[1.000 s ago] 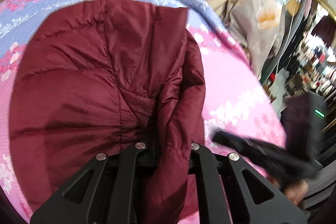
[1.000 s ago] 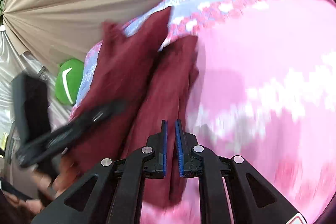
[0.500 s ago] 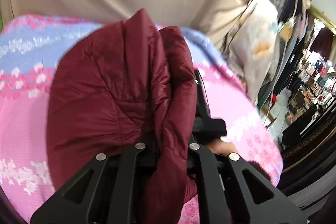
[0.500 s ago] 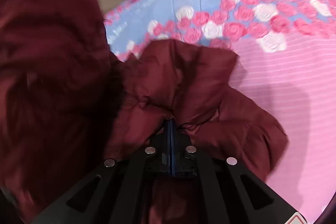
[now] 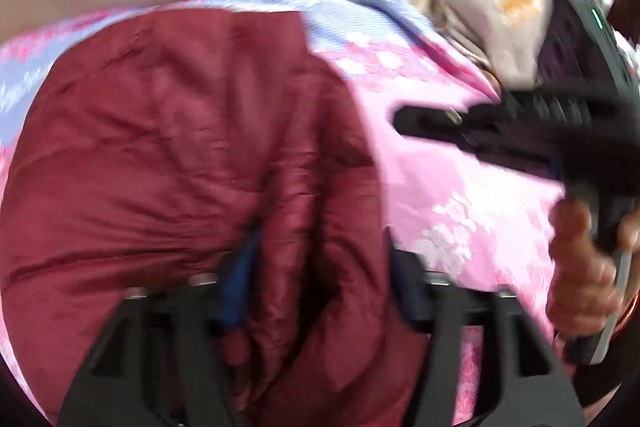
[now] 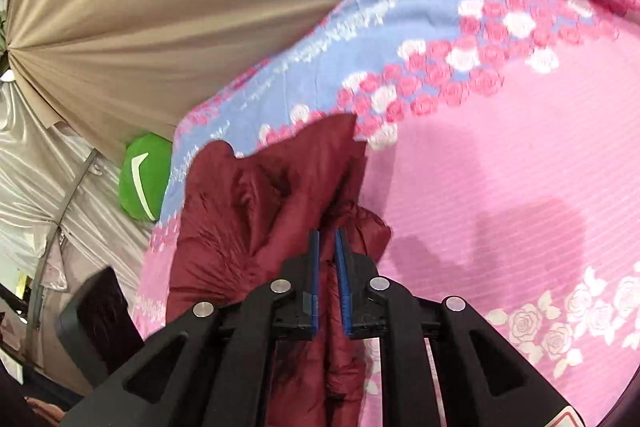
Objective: Fold large clothes
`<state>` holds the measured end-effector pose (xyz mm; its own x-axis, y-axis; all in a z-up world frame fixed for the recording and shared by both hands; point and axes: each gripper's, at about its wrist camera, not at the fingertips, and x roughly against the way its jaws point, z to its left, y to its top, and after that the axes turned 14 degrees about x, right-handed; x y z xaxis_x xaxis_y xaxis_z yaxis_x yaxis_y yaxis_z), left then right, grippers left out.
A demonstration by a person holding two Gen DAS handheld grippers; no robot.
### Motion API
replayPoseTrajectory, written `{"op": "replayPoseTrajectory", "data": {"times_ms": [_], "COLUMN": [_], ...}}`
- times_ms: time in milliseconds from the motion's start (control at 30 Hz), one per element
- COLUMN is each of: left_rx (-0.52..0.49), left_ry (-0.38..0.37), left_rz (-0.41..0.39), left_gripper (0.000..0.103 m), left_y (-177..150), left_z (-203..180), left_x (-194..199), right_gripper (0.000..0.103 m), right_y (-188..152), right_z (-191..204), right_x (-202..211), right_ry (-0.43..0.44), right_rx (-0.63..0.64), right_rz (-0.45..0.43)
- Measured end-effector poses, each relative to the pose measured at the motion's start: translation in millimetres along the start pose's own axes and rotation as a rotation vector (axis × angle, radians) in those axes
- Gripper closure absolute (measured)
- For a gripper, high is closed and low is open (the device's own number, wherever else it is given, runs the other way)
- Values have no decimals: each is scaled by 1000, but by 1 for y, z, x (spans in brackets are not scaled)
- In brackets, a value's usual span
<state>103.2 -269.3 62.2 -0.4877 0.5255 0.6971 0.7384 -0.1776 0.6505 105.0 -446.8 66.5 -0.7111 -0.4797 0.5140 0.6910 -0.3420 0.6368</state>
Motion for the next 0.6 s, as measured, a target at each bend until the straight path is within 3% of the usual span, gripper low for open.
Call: {"op": "replayPoseTrajectory", "data": {"times_ms": [133, 167, 267, 367, 400, 533, 600], "left_rx": [-39, -27, 65, 137, 157, 235, 282], "left_ry": [-51, -62, -82, -20, 20, 105, 104], "left_rz": [-89, -111, -192, -260, -272, -258, -218], "left_gripper": [21, 16, 15, 12, 12, 11, 11], "left_y": [-4, -2, 11, 20, 20, 17, 10], "left_z": [-9, -6, 18, 47, 58, 94, 107], "left_x": [49, 61, 108, 142, 149, 146, 138], "right_gripper": [86, 85, 79, 52, 48, 44, 45], "right_y": [7, 10, 14, 17, 16, 0, -8], "right_z": [10, 14, 34, 64, 75, 90, 90], "right_x": [5, 7, 13, 18, 16, -1, -20], "right_ry": [21, 25, 31, 54, 55, 39, 4], "right_rx": [61, 73, 119, 183, 209, 224, 209], "right_rz": [4, 7, -3, -37, -39, 14, 60]}}
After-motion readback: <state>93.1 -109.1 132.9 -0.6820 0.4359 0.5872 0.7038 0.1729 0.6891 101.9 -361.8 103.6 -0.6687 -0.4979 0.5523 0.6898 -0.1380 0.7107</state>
